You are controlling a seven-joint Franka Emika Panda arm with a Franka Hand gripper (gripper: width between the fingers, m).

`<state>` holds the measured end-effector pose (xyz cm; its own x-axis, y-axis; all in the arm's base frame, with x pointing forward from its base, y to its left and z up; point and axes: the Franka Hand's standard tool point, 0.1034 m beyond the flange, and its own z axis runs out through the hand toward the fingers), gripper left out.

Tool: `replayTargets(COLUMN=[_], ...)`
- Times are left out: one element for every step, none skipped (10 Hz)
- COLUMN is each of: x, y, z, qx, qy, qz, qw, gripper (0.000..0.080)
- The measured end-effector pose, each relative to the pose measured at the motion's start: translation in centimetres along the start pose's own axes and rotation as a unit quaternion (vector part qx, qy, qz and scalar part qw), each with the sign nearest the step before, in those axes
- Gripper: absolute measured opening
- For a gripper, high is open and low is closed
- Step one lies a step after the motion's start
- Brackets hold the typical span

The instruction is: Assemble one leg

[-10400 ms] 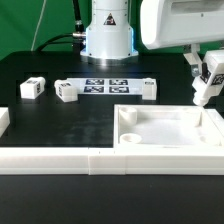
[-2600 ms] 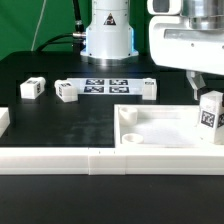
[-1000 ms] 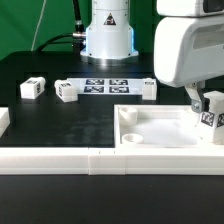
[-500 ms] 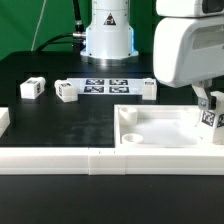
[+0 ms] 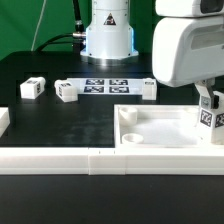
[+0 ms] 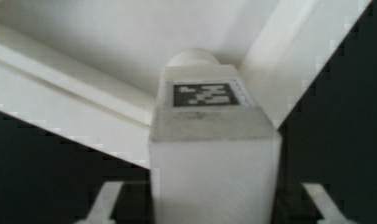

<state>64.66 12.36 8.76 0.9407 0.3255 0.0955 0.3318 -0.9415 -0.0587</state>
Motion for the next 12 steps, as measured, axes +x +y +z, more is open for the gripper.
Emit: replayTargets(x=[-0.1,-0.1,-0.2,-0.2,-0.3,-0.3,-0.4,-0.5,-0.7,-1.1,-1.2,-1.3], y=[0.2,0.4,0.6,0.8,1.1,1.2,1.5,1.6,1.6,1.5,1.4,1.5], z=[0.0,0.0,0.0,0.0,0.0,0.0,0.1,0.1,0.1,0.1,0.1,0.1], qx=[0.000,0.004,0.007,0.008,0.009,0.012,0.014,0.017,0.020,0.021,0.020,0.020], qy=[0.007,0.010,0.011,0.013,0.017,0.016,0.015,0.013,0.010,0.011,0.011,0.008], qz=[0.044,0.108,0.163,0.221,0.288,0.330,0.410,0.456,0.523,0.600,0.631,0.665], qw=[0.999,0.994,0.987,0.975,0.958,0.944,0.912,0.889,0.852,0.800,0.775,0.747], gripper=[0.0287,0.0287,0.0288,0.0288,0.0288,0.0288,0.0289,0.0289,0.0290,0.0290,0.0290,0.0290])
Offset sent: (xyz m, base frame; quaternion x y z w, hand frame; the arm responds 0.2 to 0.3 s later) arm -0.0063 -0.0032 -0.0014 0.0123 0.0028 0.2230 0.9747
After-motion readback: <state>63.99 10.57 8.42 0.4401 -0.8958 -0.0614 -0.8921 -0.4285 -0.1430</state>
